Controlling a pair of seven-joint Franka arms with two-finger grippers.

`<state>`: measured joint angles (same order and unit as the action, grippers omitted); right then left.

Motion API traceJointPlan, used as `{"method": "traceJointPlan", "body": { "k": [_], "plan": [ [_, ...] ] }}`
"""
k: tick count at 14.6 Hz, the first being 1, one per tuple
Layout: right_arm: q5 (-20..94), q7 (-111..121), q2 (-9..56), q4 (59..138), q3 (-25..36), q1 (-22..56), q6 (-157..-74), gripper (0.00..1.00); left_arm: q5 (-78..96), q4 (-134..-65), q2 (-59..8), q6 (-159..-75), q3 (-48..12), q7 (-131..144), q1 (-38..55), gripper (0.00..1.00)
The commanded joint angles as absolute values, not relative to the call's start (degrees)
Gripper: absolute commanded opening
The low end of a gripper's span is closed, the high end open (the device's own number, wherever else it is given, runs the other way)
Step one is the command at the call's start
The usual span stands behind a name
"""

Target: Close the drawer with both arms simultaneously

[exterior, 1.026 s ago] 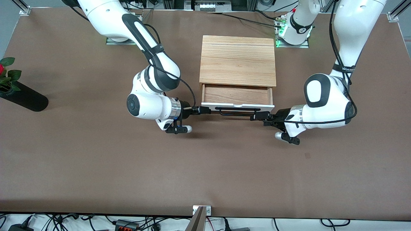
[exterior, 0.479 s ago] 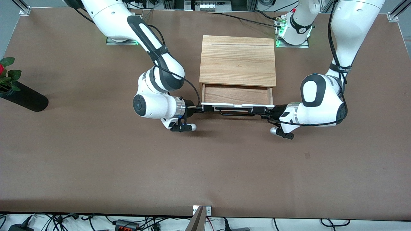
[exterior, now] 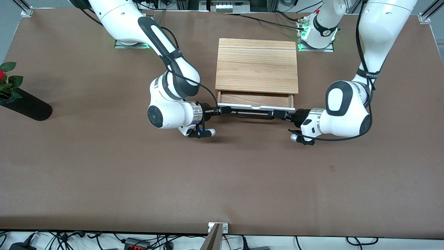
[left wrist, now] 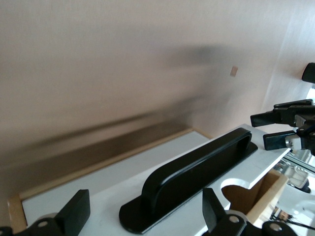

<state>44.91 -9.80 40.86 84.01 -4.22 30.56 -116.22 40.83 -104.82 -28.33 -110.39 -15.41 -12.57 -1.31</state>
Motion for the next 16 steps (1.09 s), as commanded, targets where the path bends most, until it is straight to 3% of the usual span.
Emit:
{"method": "traceJointPlan", "body": {
  "k": [1, 6, 16],
  "plan": [
    [45.9, -8.9, 41.0, 83.4, -4.2, 30.6, -110.6, 1.0, 42.5, -106.8, -26.8, -106.8, -16.0, -11.1, -2.4, 1.0],
    [45.1, -8.7, 41.1, 83.3, -4.1, 30.8, -98.7, 1.0, 42.4, -108.9, -27.0, -100.9, -15.9, -11.2, -2.9, 1.0],
    [45.4, -9.0, 41.9, 80.3, -1.9, 28.8, -102.4, 1.0, 40.1, -106.7, -26.5, -97.7, -14.2, -11.2, -3.0, 1.0]
  ]
}}
